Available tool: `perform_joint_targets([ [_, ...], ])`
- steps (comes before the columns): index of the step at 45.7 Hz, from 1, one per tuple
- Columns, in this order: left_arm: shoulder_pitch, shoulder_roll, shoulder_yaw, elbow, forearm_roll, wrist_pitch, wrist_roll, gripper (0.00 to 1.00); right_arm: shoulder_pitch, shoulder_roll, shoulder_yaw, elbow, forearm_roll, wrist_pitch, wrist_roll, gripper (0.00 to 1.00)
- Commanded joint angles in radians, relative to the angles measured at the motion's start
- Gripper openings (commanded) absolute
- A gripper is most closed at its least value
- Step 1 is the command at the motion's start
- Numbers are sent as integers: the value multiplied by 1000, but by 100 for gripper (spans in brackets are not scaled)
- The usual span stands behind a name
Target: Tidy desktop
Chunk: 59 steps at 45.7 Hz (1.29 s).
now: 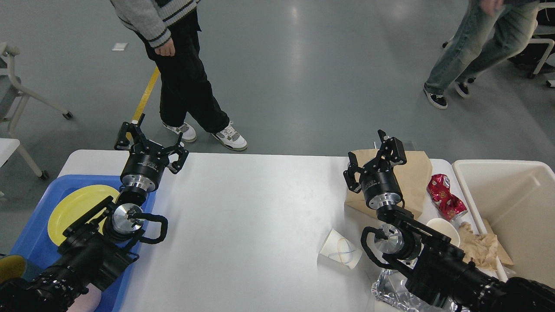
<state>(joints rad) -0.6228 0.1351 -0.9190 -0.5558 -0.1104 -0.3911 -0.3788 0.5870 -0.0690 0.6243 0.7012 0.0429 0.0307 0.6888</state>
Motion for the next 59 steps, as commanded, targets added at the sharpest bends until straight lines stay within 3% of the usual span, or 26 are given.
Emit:
perform_joint_targets([
  [1, 0, 0, 0, -1, 0, 0, 0, 99, 0, 0, 0, 0, 0, 0, 0, 100],
  [16, 0, 0, 0, 1, 0, 0, 0, 99, 16, 23, -18, -8, 15, 0, -5, 100],
  [32, 0, 0, 0, 1, 0, 0, 0, 100, 175, -37, -304, -17, 212, 2, -8, 100],
  [37, 0, 0, 2, 1, 0, 0, 0, 99, 293, -112, -359, -46, 221, 0, -8, 100],
  [51, 0, 0, 2, -1, 0, 0, 0, 99, 729, -261, -989, -55, 230, 3, -8, 100],
  [59, 0, 0, 0, 1, 0, 0, 0, 99, 991, -253, -1520, 47, 222, 5, -6, 100],
])
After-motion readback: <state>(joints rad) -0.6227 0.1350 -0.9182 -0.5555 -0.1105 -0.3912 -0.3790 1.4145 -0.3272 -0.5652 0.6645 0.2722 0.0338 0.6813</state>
